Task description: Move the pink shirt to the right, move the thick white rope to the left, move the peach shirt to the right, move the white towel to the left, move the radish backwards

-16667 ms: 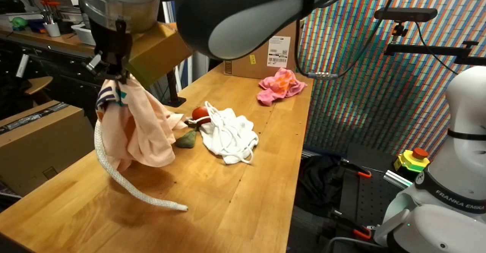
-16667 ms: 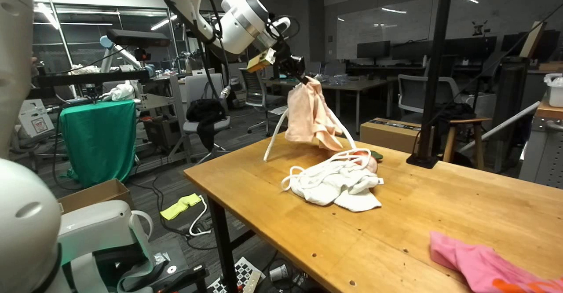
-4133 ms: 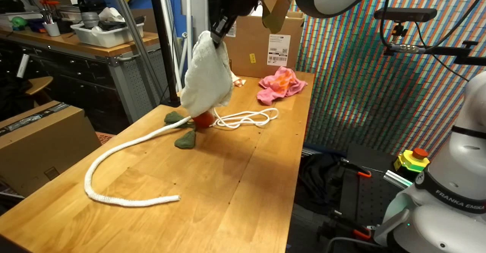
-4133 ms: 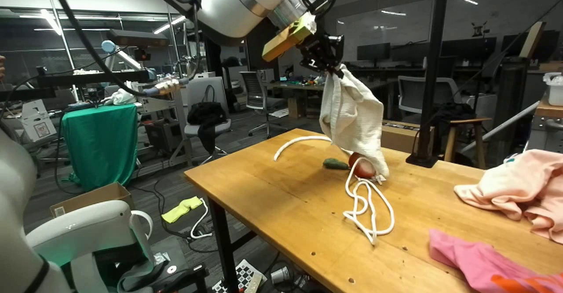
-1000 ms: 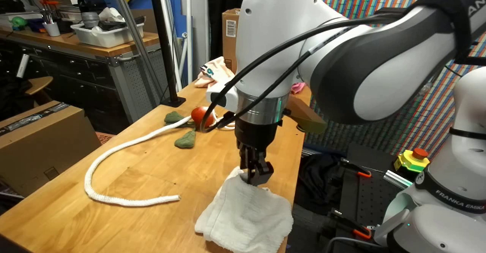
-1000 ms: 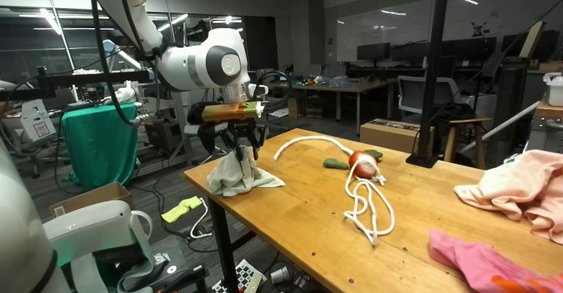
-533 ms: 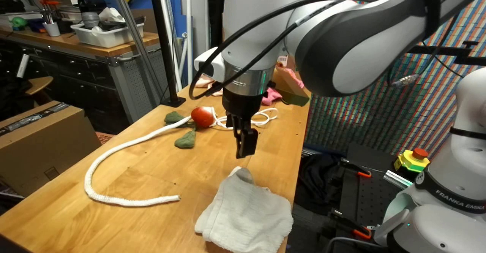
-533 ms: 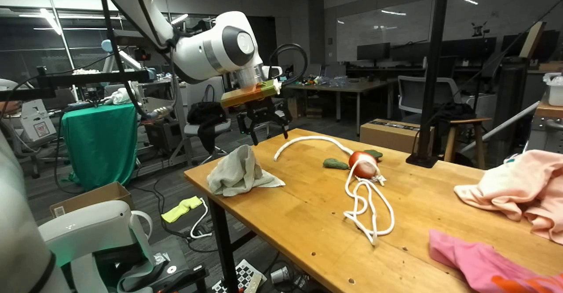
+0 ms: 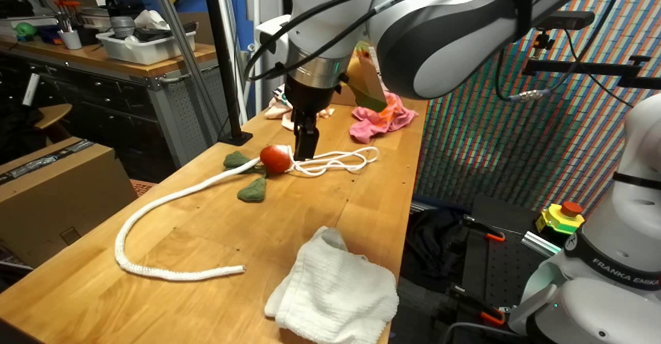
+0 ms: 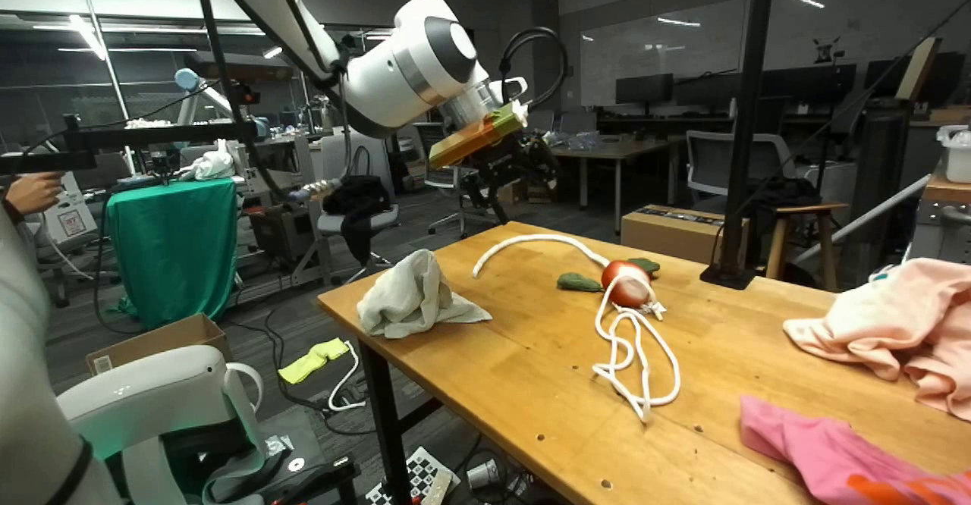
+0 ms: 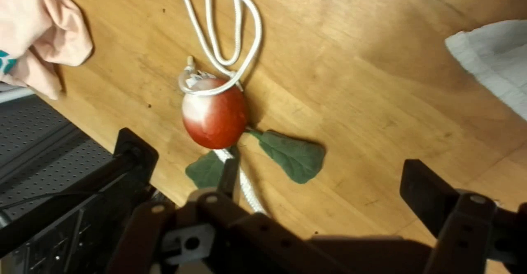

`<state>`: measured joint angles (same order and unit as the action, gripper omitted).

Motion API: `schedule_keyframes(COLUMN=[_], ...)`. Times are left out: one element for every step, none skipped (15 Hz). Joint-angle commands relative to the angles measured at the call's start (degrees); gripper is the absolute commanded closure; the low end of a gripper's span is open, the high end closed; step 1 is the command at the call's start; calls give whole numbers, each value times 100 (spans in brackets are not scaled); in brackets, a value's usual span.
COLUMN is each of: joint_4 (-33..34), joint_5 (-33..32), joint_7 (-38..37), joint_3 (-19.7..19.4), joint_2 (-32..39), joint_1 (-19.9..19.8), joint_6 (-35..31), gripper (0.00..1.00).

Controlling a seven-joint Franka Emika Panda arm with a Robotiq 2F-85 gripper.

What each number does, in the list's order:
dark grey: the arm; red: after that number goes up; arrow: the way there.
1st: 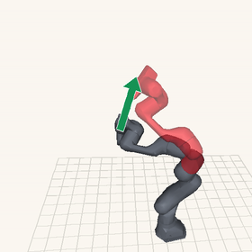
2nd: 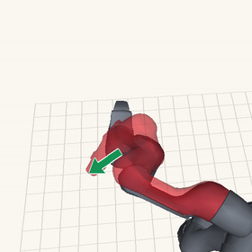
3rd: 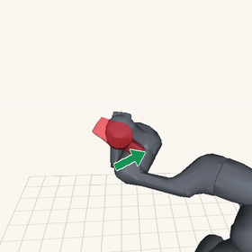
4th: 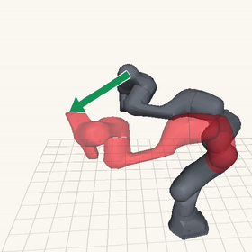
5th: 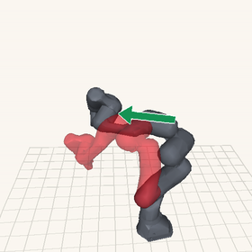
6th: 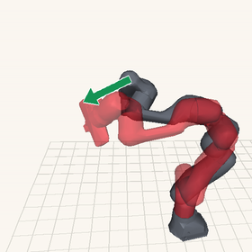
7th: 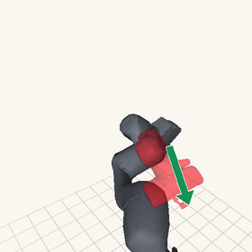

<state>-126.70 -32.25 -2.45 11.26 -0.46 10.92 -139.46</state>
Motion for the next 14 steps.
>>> schedule_keyframes(joint_4=[476,579,688,777,890,989,1081,1176,1293,1391,1508,1617,1734,1817], joint_5=[-579,-717,-746,-773,-745,-647,-549,-511,-395,-307,-183,-166,-86,-78], joint_7=[-679,-850,-964,-1053,-1086,-1065,-1012,-1004,-941,-933,-890,-936,-917,-944], joint_3=[-145,-206,-263,-319,-378,-426,-475,-519,-560,-598,-637,-695,-744,-809], joint_2=[441,566,697,826,967,1103,1226,1356,1499,1619,1741,1860,1973,2086], joint_1=[-120,-137,-145,-147,-142,-129,-132,-120,-136,-133,-136,-110,-101,-82], joint_6=[-314,-397,-426,-469,-475,-475,-457,-444,-431,-426,-384,-374,-334,-342], gripper=[0,0,0,0,0,0,0,0,0,0,0,0,0,0])
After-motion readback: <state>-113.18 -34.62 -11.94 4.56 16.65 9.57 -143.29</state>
